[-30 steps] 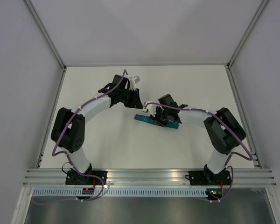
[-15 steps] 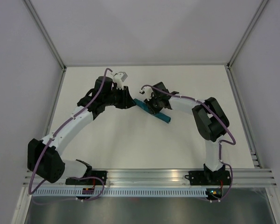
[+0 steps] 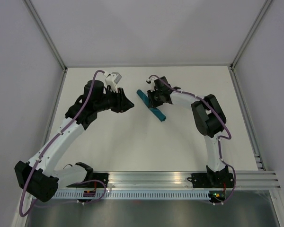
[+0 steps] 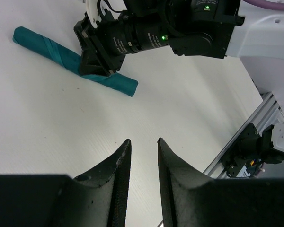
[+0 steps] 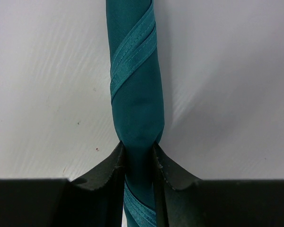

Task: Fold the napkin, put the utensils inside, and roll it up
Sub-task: Roll the napkin with the utensil

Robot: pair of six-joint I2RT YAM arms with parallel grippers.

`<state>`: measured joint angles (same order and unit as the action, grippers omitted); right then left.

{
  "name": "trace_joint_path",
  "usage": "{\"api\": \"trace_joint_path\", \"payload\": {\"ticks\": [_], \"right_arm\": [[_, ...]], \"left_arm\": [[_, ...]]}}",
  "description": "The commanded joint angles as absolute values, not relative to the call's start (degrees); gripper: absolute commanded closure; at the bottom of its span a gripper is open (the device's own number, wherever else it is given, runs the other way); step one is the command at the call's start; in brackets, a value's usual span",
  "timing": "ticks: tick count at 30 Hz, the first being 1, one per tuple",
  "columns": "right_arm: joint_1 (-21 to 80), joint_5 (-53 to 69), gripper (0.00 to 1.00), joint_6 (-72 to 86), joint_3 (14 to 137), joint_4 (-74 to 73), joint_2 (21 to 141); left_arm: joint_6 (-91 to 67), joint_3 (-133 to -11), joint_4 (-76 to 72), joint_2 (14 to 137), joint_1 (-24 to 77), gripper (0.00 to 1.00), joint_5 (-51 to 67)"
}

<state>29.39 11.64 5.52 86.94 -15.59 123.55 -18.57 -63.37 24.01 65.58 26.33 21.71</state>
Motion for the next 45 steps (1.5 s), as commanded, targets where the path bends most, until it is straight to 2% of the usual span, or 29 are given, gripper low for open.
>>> {"api": "trace_joint_path", "payload": {"ticks": [1,10,23,35,45], "right_arm": [[27.6,4.93,0.77,11.68,83.59,-22.42,129.55],[23.21,7.03,0.76,15.82,84.37,-20.22,129.9],[22.41,9.49,0.69,19.34,86.31,-17.49,130.78],[22.06,10.55,0.57,18.63,88.24,-18.63,129.9],[20.66,13.36,0.55,18.72,89.82,-19.51,129.73]], "left_arm": [[-18.63,-63.19,25.75,64.51,26.37,0.66,24.26],[-19.78,-64.07,25.22,66.27,26.37,0.66,26.45],[-19.95,-64.51,25.22,67.85,26.37,0.67,27.69],[-19.69,-64.25,25.49,68.38,26.28,0.67,27.86],[-19.78,-64.51,25.4,69.26,26.37,0.67,28.48]]}}
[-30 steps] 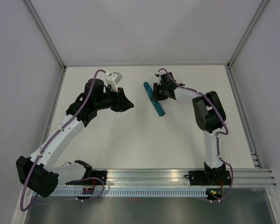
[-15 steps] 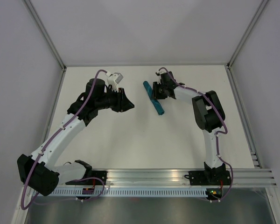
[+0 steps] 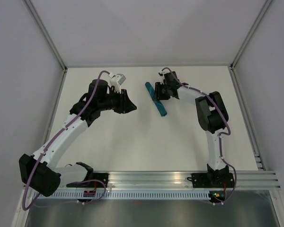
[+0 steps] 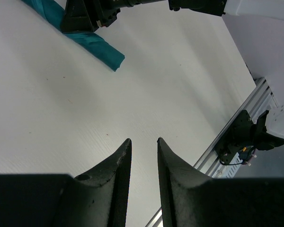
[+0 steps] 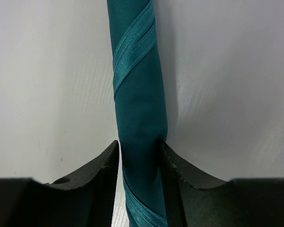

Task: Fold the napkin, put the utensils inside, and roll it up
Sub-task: Roll the napkin with the utensil

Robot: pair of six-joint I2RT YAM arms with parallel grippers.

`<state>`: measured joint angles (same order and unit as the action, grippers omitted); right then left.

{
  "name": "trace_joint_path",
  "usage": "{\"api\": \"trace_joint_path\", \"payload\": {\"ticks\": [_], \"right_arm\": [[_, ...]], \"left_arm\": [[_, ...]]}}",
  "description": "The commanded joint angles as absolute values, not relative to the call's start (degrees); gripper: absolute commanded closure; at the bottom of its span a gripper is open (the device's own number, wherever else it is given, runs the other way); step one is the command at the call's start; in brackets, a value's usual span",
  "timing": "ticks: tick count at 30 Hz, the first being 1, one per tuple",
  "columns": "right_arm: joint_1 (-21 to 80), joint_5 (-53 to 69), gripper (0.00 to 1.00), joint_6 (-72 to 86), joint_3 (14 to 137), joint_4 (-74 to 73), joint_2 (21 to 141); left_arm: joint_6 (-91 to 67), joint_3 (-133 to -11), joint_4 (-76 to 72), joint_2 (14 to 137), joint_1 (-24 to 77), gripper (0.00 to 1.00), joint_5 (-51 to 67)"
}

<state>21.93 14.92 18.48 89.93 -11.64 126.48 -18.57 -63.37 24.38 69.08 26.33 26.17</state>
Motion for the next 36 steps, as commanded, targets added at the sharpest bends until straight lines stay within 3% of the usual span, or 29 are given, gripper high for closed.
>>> {"api": "trace_joint_path", "payload": {"ticks": [1,23,36], "right_arm": [[20.48,13.62,0.54,18.81,89.91,-19.42,129.47],[18.02,23.29,0.46,19.6,97.47,-22.94,129.64],[16.09,29.96,0.34,15.91,102.39,-23.82,126.48]], "left_arm": [[-19.78,-64.42,25.49,69.34,26.37,0.67,28.48],[-19.69,-64.07,25.4,70.93,26.37,0.68,29.0],[-19.51,-64.42,25.49,69.79,26.37,0.68,27.69]]}}
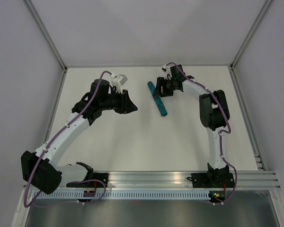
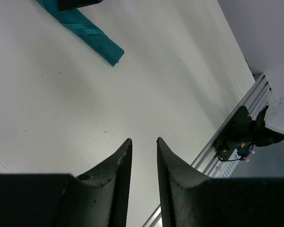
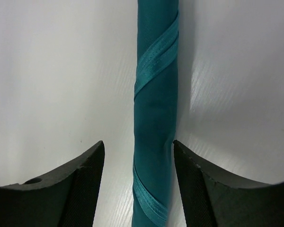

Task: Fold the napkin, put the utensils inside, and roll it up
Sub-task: Roll the napkin with the utensil

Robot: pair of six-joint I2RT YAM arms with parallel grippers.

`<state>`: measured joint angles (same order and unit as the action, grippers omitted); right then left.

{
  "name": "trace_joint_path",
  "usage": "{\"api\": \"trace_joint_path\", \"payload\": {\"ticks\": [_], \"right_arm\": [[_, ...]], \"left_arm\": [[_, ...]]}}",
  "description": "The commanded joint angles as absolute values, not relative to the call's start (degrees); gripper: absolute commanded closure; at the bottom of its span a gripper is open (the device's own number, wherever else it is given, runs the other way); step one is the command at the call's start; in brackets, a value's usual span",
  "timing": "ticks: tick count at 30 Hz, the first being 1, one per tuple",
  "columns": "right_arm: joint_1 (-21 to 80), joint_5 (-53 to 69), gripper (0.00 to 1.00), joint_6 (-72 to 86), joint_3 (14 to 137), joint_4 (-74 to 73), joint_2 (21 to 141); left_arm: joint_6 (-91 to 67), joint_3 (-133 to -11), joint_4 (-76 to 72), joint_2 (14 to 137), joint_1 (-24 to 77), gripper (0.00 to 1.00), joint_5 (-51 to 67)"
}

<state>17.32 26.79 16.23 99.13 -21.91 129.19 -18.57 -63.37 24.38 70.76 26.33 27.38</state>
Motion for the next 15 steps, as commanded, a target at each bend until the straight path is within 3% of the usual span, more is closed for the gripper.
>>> {"api": "trace_joint_path", "payload": {"ticks": [1,9,10,15], "right_arm": [[15.47,30.84,0.34,15.47,102.65,-23.73,124.82],[8.89,37.61,0.3,15.03,99.67,-24.43,112.52],[6.96,37.97,0.23,14.42,98.28,-24.61,111.11],[2.03,33.93,0.17,5.92,87.57,-23.03,98.65]], "left_arm": [[-19.42,-64.42,25.49,69.44,26.37,0.68,27.42],[-18.37,-62.93,25.31,66.1,26.28,0.68,25.58],[-18.2,-62.76,25.31,65.31,26.37,0.68,25.23],[-17.4,-60.82,25.23,62.14,26.37,0.68,23.82]]}}
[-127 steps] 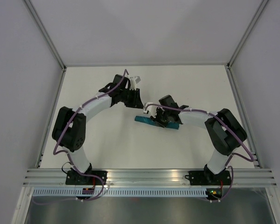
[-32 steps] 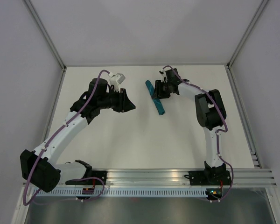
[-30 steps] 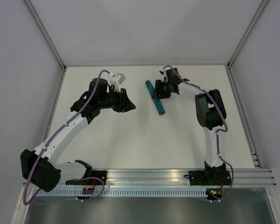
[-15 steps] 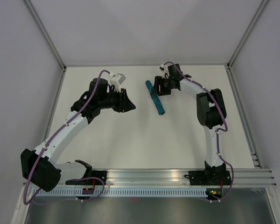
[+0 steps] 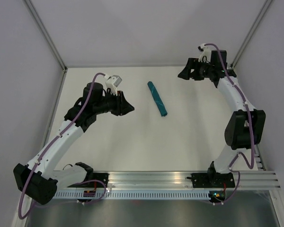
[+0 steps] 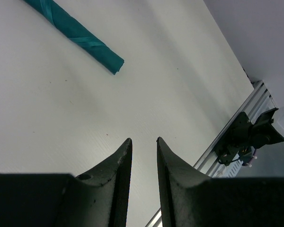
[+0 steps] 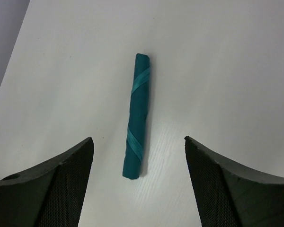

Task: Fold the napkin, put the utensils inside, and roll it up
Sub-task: Roll the napkin with the utensil

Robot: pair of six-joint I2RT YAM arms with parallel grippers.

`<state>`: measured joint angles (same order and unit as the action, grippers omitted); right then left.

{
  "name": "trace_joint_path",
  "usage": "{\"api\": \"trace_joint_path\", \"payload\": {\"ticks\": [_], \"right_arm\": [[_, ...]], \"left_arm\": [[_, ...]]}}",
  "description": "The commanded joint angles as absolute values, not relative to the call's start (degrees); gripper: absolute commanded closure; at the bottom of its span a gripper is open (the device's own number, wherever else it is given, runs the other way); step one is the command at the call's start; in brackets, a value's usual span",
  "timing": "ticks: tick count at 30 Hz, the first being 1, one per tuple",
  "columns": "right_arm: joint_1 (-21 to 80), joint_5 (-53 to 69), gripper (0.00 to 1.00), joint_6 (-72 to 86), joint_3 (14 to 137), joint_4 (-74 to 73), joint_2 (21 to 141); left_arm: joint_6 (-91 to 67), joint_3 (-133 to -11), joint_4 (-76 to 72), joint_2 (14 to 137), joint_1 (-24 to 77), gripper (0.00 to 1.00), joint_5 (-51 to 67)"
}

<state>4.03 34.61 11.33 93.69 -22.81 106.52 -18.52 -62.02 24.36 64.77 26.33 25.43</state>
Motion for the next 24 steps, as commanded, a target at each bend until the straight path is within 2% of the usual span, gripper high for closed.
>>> {"api": "trace_joint_path", "payload": {"ticks": [1,9,24], "right_arm": [[1.67,32.79,0.17,4.32,86.58,-23.98,97.22],[0.35,26.19,0.13,-4.21,75.08,-27.77,83.6],[-1.76,27.15,0.1,-5.8,69.44,-25.58,78.84]], "left_arm": [[-17.05,-60.47,25.22,61.27,26.28,0.68,23.21],[-15.65,-58.71,25.4,58.89,26.28,0.68,20.74],[-13.98,-56.25,24.79,58.19,26.28,0.68,20.3]]}}
